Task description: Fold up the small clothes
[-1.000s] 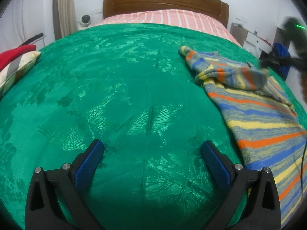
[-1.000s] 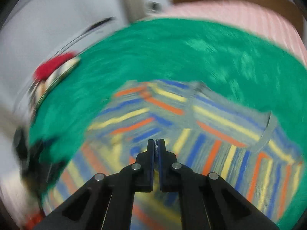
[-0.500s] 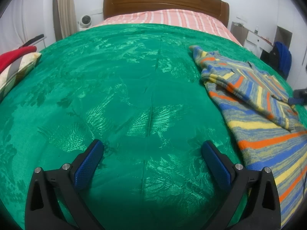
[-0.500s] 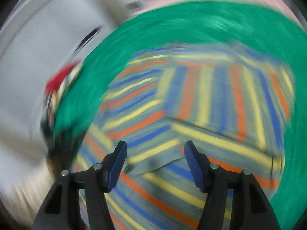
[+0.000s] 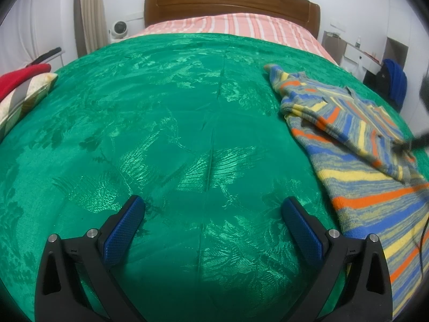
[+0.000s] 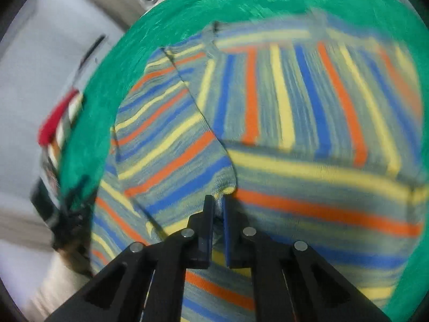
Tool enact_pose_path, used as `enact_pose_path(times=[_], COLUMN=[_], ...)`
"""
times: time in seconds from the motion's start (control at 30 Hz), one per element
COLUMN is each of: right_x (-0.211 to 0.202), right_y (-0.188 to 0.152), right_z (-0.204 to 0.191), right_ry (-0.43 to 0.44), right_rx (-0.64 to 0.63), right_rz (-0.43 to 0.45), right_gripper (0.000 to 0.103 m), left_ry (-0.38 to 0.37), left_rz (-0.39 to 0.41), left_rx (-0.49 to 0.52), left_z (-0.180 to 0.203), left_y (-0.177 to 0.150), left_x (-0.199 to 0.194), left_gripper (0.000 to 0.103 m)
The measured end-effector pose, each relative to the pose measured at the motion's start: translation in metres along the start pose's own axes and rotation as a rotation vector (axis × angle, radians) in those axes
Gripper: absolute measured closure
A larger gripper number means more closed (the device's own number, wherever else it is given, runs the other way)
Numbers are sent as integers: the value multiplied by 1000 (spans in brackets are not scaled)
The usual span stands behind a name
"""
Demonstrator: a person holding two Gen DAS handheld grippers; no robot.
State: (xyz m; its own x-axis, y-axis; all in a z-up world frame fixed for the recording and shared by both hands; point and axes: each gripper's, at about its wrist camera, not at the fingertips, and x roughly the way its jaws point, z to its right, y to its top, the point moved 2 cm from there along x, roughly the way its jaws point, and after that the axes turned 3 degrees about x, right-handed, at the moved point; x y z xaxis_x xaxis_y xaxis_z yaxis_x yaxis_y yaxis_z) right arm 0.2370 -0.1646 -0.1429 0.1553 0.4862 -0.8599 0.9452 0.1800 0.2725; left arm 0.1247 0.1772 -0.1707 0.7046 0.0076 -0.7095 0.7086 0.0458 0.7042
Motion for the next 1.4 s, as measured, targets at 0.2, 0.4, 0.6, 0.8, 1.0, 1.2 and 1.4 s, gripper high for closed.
enact_pose_path(times=[0.2, 0.4, 0.6, 0.8, 1.0, 1.2, 1.4], right_x=[-72, -29, -55, -16, -16, -7, -54], right_y=[73, 108, 70, 48, 40, 25, 7], right_z=[-28, 38, 87, 83, 79, 65, 46], right_ry=[-157, -306, -54, 90, 10, -145, -87], right_rx=[-257, -168, 191, 369, 407, 324, 230], right_rz=[251, 156, 253, 108, 185, 161, 260], right_gripper=[97, 44, 47, 66, 99, 90, 39], left_ry=[0, 1, -5, -2, -4, -1, -215], left_rz=[0, 0, 2, 2, 2, -15, 27], left_rx=[0, 0, -5, -2, -4, -7, -56], left_z=[0, 1, 1, 4, 4, 4, 23], left_y=[0, 0, 0, 1, 0, 3, 75], left_x=[0, 0, 0, -1, 0, -4, -28], left_gripper=[1, 1, 1, 1, 1, 2, 2])
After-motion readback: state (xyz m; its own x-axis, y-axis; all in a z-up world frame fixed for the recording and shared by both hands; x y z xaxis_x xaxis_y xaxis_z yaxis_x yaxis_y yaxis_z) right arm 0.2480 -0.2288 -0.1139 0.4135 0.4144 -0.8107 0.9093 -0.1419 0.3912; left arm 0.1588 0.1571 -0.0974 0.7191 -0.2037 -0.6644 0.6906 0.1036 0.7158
